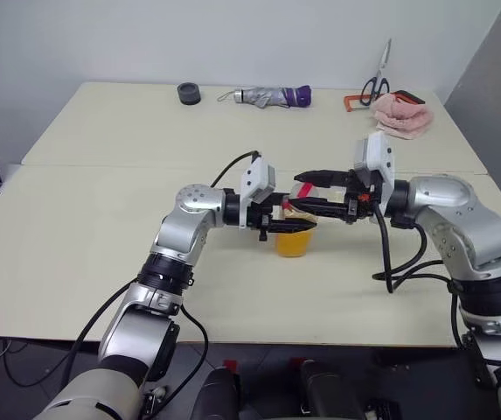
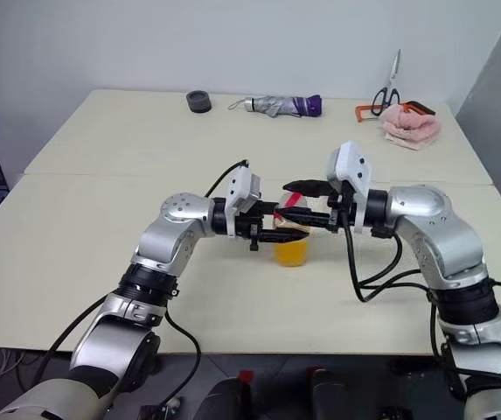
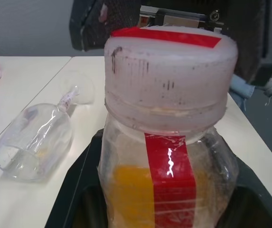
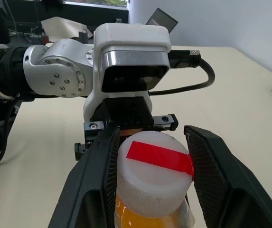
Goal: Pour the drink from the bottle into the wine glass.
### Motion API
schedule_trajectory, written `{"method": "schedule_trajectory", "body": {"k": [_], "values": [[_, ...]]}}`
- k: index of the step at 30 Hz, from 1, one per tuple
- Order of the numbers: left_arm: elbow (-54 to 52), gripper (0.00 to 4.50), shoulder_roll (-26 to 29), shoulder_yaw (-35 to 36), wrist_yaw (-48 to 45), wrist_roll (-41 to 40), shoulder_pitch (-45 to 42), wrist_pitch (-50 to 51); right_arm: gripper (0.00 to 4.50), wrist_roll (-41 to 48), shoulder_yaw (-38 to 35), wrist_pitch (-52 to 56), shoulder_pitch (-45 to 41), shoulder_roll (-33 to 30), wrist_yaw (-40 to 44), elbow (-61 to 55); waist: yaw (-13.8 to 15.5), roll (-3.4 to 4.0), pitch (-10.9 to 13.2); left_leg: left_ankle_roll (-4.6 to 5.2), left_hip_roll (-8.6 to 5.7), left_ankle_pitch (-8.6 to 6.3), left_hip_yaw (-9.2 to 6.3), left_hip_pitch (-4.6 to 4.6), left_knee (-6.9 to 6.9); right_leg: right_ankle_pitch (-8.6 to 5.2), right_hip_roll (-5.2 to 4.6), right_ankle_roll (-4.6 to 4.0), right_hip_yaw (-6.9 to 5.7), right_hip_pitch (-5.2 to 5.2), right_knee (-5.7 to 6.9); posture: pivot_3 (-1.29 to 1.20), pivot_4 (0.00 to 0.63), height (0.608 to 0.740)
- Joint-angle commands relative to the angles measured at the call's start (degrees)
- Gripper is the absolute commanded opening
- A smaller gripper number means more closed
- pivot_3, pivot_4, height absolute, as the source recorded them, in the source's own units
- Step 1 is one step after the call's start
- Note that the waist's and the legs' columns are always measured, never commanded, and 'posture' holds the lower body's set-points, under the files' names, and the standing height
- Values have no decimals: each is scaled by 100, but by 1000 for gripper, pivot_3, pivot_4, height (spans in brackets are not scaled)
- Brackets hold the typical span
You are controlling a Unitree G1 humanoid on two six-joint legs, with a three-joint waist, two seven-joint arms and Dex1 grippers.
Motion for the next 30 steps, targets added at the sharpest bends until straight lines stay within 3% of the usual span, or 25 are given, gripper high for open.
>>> {"method": "schedule_trajectory", "body": {"k": [1, 7, 13, 16, 22, 30], "values": [[-315, 1932, 42, 305, 120, -290, -210, -6, 1822, 56, -24, 99, 237, -77, 32, -289, 3, 0, 0, 0, -1, 0, 1, 0, 0, 0, -1, 0, 1, 0, -1, 0, 150, 740], [-271, 1924, 36, 302, 160, -263, -201, -34, 3851, 394, -657, 489, 621, 107, -872, -1162, 2, 0, 0, 0, 0, 0, 1, -1, 1, 0, -3, 0, 1, 0, 1, 0, 150, 740], [-198, 1924, 45, 276, 176, -260, -217, -91, 3889, 682, -989, 1042, 1119, 166, -1801, -2373, 11, 2, 1, -1, -1, 0, -3, -1, 1, 0, -2, 0, -2, 1, 2, 0, 150, 740], [-116, 1924, 47, 260, 144, -243, -242, -150, 3889, 127, -582, 978, 1284, 332, -2468, -2750, 3, 2, 1, -1, -1, 0, 0, -1, 2, 0, -2, 1, 1, 0, 3, 0, 150, 740], [53, 1923, 42, 215, 31, -226, -313, -247, 3889, -487, -180, 738, 1213, 579, -3000, -2637, -2, 2, 1, -1, -1, 1, -1, 3, 3, -1, 2, 1, 2, 0, 8, 0, 150, 740], [172, 1923, 106, 205, -199, -222, -329, -320, 3889, -646, -262, 571, 1196, 787, -3161, -2398, 0, 2, 1, -1, -1, 1, -1, 2, 2, -1, 1, 1, 2, 0, 5, 0, 150, 740]]}}
